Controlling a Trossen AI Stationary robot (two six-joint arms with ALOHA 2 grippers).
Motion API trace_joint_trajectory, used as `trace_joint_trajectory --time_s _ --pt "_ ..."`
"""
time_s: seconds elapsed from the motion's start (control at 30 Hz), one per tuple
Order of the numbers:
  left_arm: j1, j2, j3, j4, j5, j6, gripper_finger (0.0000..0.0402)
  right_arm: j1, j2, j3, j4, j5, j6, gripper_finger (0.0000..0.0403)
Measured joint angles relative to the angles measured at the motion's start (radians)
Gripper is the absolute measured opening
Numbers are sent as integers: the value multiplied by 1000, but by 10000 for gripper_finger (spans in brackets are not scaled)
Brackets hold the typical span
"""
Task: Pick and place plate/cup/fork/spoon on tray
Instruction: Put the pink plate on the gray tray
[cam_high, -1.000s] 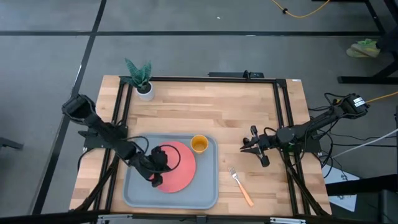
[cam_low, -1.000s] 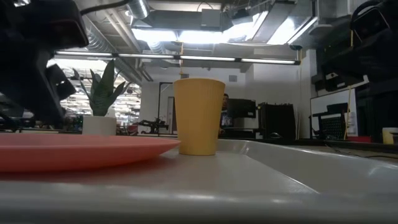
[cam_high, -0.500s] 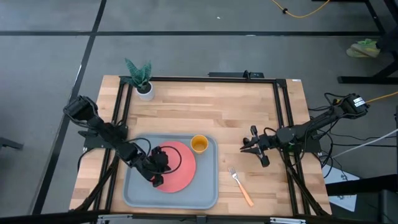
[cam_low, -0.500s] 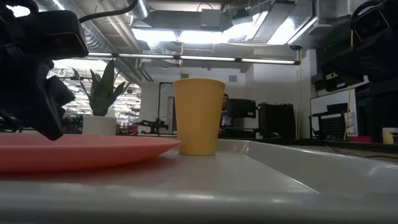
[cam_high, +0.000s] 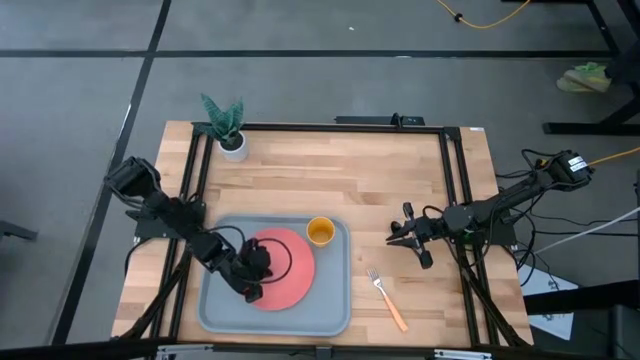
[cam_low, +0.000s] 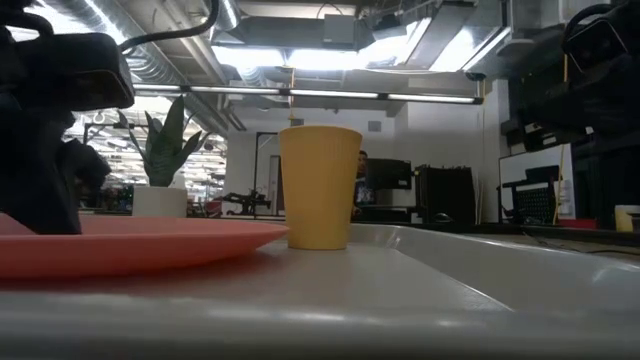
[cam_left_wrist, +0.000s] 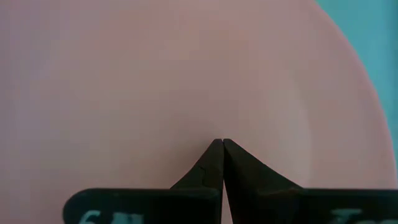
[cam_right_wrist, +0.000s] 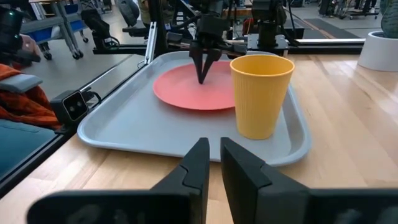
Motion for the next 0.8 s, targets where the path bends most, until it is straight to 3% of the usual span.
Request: trace_joint_trajectory --time_s 0.3,0.8 --pt "-5 -8 1 -12 119 -96 0 0 0 0 -3 0 0 45" --pt "-35 -42 3 -153 129 -185 0 0 0 0 -3 0 0 45"
